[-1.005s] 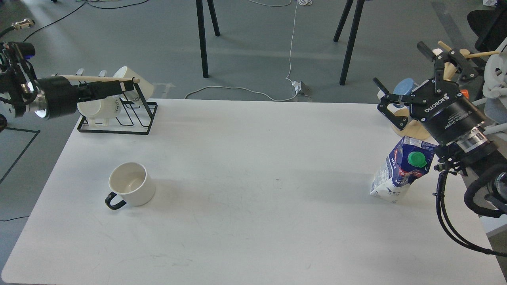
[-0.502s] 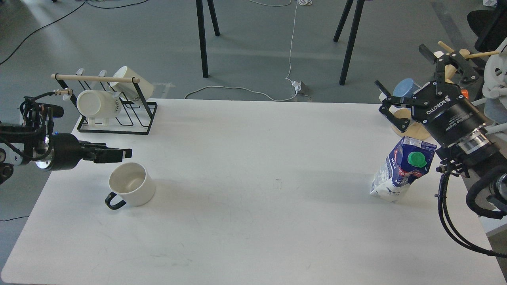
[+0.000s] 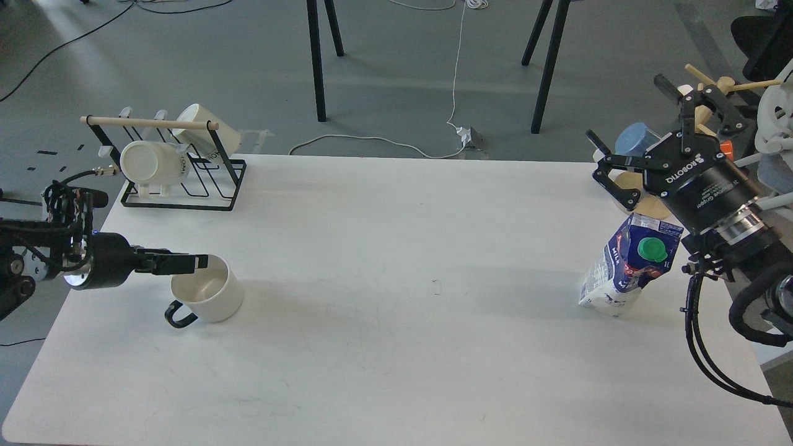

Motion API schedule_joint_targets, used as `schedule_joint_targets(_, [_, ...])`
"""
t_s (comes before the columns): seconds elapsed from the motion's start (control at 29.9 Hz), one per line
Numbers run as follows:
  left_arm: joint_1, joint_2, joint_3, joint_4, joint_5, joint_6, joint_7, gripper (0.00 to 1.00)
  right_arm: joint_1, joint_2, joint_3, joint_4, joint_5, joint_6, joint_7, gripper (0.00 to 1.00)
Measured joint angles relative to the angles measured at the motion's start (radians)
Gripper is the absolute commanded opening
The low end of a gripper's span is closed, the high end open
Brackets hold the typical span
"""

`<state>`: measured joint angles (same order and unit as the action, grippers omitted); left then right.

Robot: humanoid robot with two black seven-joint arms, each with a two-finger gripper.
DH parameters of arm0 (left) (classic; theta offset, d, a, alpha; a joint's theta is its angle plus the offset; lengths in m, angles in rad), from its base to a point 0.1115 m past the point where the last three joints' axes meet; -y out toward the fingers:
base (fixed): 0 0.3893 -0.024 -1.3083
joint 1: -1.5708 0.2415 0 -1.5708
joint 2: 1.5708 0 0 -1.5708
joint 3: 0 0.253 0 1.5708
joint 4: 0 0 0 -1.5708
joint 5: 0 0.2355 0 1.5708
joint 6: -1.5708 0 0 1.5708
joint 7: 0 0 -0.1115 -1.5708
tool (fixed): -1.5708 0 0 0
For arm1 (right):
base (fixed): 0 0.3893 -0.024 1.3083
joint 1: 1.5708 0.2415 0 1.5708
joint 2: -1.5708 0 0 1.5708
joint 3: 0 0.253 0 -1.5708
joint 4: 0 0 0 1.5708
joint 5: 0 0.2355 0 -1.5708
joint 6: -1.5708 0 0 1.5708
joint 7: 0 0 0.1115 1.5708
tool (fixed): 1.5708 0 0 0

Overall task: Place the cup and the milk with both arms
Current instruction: 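Lower the left gripper and grasp the white mug's rim, then lift the white mug and carry it toward the table center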

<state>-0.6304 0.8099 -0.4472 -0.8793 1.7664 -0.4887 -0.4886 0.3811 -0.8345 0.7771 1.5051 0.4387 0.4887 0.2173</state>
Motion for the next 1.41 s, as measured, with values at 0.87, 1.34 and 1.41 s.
schedule_joint_targets(0.87, [0.057, -0.056, 0.008, 0.067, 0.002, 0.004, 0.0, 0.15, -0.027, -0.002, 0.004, 0.004, 0.002, 0.0, 0.002, 0.97])
schedule_joint_targets(1.34, [0.031, -0.058, 0.008, 0.032, 0.002, 0.033, 0.0, 0.06, -0.031, -0.002, 0.006, 0.002, 0.002, 0.0, 0.004, 0.97])
schedule_joint_targets(1.41, [0.006, -0.054, 0.008, 0.026, 0.002, 0.029, 0.0, 0.06, -0.031, -0.002, 0.007, 0.0, 0.002, 0.0, 0.004, 0.97])
